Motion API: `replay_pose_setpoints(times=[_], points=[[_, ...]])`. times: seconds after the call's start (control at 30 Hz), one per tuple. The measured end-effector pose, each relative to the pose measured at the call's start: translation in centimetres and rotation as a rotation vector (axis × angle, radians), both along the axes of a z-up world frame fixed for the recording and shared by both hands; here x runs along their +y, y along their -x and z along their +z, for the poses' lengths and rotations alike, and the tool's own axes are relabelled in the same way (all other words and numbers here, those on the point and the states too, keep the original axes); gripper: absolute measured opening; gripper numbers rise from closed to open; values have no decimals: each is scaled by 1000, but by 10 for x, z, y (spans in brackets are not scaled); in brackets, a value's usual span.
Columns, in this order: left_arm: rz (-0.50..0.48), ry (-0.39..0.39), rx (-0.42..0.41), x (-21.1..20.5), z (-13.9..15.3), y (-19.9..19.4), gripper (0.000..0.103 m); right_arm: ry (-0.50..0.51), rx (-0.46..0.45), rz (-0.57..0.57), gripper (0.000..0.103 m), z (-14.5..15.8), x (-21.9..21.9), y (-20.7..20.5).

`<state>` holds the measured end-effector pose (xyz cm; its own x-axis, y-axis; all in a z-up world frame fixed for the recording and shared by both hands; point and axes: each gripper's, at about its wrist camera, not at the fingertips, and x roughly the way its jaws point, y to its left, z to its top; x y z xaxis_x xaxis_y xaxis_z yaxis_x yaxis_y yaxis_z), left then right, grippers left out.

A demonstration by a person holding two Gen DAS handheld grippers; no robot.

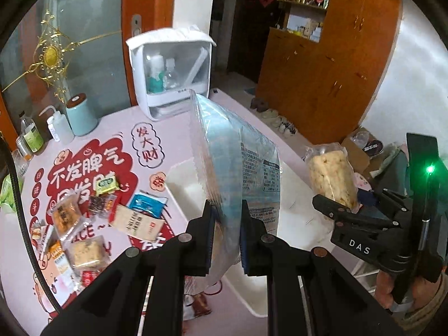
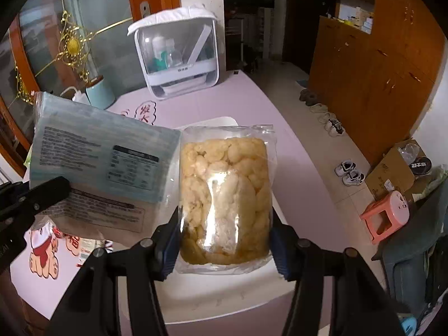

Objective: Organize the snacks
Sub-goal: 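Carry both packs to the white tray and release them inside, then move both tools back over the remaining snacks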

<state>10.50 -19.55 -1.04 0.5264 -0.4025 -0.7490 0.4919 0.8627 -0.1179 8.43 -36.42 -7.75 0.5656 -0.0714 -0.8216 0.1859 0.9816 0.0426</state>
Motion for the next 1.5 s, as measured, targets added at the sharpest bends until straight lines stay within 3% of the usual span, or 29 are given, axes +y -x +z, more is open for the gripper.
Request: replay_pose_setpoints(times=[0.17, 0.2, 0.3, 0.33, 0.4, 0.63, 0.93, 1.5], points=[[8, -57, 25, -29, -21, -5, 17, -67, 72, 23, 61, -24, -14, -10], [5, -66, 32, -33, -24, -6, 27, -88, 90, 22, 66, -29, -17, -10], [18, -91, 43, -40, -31, -5, 91, -103, 89, 29, 72, -34, -21, -9], [44, -90, 16, -39, -30, -3, 95, -99, 89, 34, 73, -34, -21, -8], [64, -95, -19, -38, -29, 0, 95, -104, 92, 45, 73, -35, -22, -7], [97, -135, 12, -33, -32, 1, 95, -124, 89, 77, 73, -35, -18, -5], [120, -173, -38, -22, -15, 19, 95, -120, 53, 139, 73, -19, 5, 5], [286, -150, -139, 70, 24, 53, 95, -82, -44, 179, 73, 32, 78, 17]])
